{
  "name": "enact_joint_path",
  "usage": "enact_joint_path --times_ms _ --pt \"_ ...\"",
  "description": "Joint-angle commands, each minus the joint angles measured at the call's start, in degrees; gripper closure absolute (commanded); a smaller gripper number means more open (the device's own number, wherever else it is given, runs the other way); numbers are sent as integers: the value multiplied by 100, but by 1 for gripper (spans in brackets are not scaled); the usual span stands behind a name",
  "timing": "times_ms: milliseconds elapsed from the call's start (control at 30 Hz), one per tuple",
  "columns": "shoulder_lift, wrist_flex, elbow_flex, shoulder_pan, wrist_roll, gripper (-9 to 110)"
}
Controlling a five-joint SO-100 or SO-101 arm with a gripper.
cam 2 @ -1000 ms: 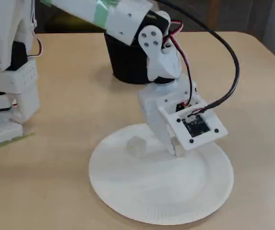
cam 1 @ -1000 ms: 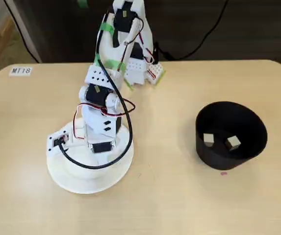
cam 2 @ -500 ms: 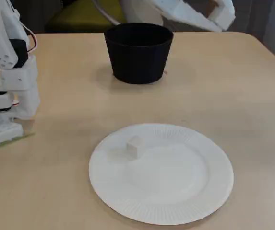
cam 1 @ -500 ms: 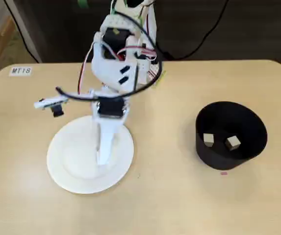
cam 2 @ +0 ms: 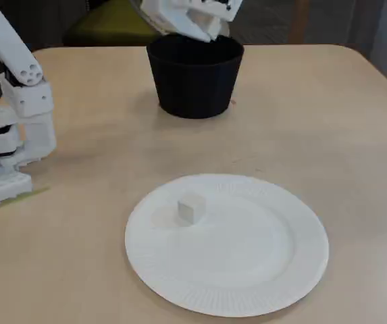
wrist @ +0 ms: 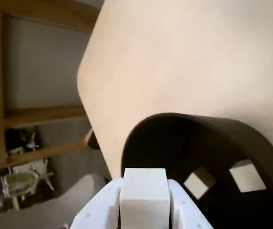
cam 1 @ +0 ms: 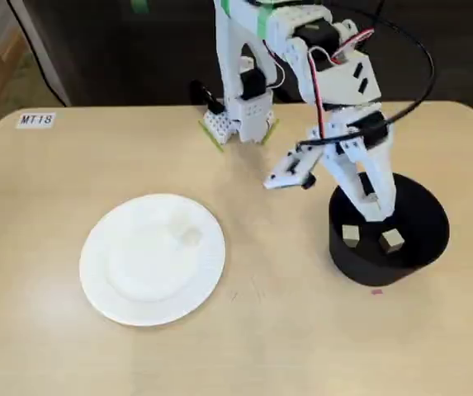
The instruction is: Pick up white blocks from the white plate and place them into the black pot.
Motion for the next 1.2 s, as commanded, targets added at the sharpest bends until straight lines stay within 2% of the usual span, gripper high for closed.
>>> enact_joint_path --times_ms 0,133,167,233,333,467,567,967,1167 --pt "105 -369 272 -272 62 104" --pt "-35 -413 325 -413 132 104" --pt "-53 -413 325 -448 132 101" --pt "-70 -413 325 -501 79 84" --pt "-79 -413 325 -519 44 72" --pt "53 -352 290 -396 44 78" --pt "369 -193 272 -141 26 104" --pt "1934 1758 246 3067 571 104" --pt "1652 2364 237 3832 888 104"
